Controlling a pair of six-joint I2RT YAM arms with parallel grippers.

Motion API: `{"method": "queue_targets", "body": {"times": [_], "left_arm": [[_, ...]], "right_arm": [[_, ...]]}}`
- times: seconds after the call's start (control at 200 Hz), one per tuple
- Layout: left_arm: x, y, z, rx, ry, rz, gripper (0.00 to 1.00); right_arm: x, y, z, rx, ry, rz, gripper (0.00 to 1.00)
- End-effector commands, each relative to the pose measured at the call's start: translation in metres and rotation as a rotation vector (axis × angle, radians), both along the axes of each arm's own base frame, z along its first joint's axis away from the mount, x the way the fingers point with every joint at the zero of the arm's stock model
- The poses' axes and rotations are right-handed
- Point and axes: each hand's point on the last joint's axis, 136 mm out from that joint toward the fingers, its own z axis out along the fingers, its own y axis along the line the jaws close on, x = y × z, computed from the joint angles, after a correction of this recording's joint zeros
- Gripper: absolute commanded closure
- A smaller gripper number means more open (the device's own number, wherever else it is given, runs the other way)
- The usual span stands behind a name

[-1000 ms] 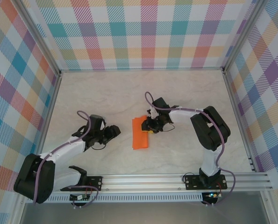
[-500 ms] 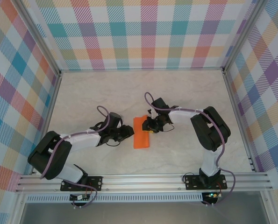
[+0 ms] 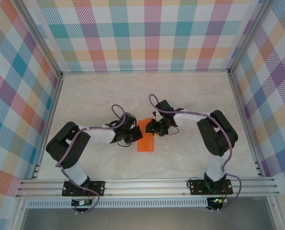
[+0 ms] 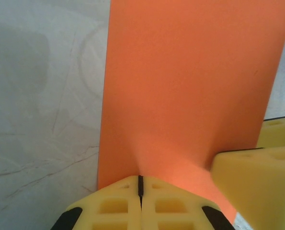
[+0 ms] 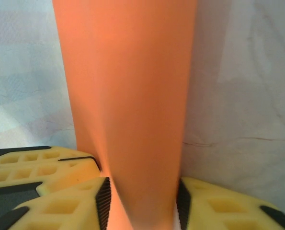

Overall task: Fold a paper plane with a square sheet of paper (pick it up from the middle)
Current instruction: Hold the square sheet of paper at the center of the table, then fold the square sheet of paper in half at the center of the table.

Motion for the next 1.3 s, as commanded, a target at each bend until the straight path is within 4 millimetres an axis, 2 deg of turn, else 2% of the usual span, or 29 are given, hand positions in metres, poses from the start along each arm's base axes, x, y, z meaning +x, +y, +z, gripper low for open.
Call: {"method": "queue_targets", "body": {"times": [0.0, 0.135, 0.51, 0.795, 0.995, 1.13, 1.3], "left_arm": [[-0.015, 0.015, -0.022, 0.120, 0.063, -0.010, 0.98], [-0.015, 0.013, -0.022, 0.122, 0.064, -0.019, 0.98], [-0.011, 0.004, -0.015, 0.096, 0.052, -0.031, 0.98], [-0.003, -0.002, -0.001, 0.068, 0.037, -0.002, 0.94], [0.008, -0.002, 0.030, 0.029, -0.018, 0.028, 0.81], [0.013, 0.008, 0.045, 0.022, -0.046, 0.062, 0.76], [0.016, 0.031, 0.046, 0.044, -0.052, 0.128, 0.72]], "right_arm": [[0.004, -0.011, 0.019, -0.056, -0.036, -0.033, 0.52], [0.001, -0.012, 0.019, -0.124, -0.052, -0.005, 0.50], [-0.007, 0.005, 0.005, -0.114, -0.010, 0.082, 0.45], [-0.009, -0.002, -0.016, -0.167, 0.013, 0.083, 0.56], [-0.010, -0.013, -0.028, -0.222, 0.021, 0.050, 0.63], [-0.011, -0.017, -0.034, -0.244, 0.035, 0.031, 0.66], [-0.012, -0.022, -0.039, -0.271, 0.047, 0.009, 0.67]]}}
